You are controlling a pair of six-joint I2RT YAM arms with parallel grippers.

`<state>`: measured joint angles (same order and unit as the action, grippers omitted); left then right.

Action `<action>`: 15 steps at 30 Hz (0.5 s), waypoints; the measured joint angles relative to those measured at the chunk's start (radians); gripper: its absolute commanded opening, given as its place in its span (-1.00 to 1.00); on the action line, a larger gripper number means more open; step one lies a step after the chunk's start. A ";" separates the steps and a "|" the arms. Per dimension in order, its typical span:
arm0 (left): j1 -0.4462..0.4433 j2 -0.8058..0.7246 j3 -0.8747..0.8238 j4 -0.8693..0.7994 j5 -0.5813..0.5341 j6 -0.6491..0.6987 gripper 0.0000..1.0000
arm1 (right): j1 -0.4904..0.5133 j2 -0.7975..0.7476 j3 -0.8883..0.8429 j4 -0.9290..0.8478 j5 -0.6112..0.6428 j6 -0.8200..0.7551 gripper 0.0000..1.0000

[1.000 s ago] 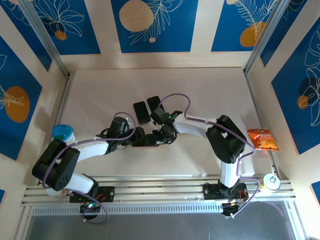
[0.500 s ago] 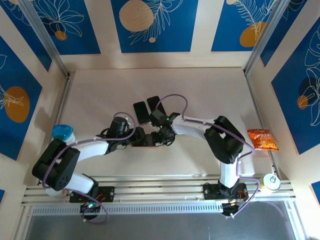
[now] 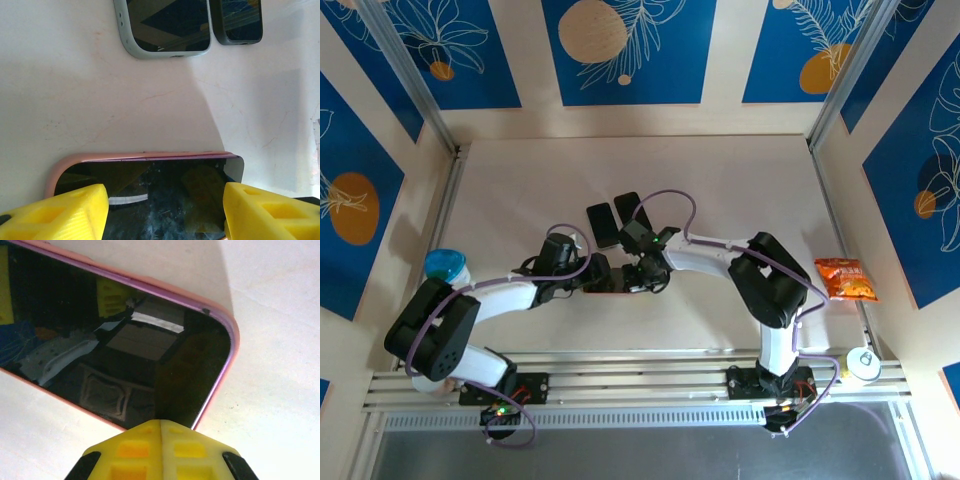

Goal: Put the phone into the phone case

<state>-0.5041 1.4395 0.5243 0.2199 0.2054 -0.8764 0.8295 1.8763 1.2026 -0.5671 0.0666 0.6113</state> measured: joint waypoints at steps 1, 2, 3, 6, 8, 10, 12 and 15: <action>0.000 0.000 0.002 -0.005 0.000 0.004 0.30 | -0.016 -0.001 0.002 -0.001 -0.024 0.000 -1.00; 0.000 0.001 0.004 -0.007 0.000 0.007 0.29 | -0.030 -0.002 0.007 -0.006 -0.044 0.000 -1.00; 0.000 0.002 0.006 -0.011 0.000 0.011 0.30 | -0.043 -0.002 0.014 -0.014 -0.063 0.000 -1.00; 0.000 0.002 0.010 -0.019 0.000 0.019 0.30 | -0.090 -0.002 0.060 -0.056 -0.076 -0.001 -1.00; 0.000 0.002 0.012 -0.023 0.000 0.023 0.30 | -0.118 -0.002 0.104 -0.066 -0.078 -0.005 -1.00; 0.000 0.002 0.014 -0.026 0.000 0.023 0.30 | -0.141 -0.001 0.148 -0.069 -0.078 -0.013 -1.00; 0.000 0.002 0.014 -0.027 0.000 0.023 0.30 | -0.151 0.003 0.187 -0.069 -0.078 -0.024 -1.00; 0.000 0.002 0.015 -0.027 0.000 0.023 0.30 | -0.147 0.031 0.220 -0.068 -0.082 -0.034 -1.00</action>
<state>-0.5041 1.4410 0.5396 0.1925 0.2054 -0.8539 0.6823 1.9076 1.4231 -0.6353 -0.0154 0.5770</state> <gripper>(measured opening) 0.649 0.042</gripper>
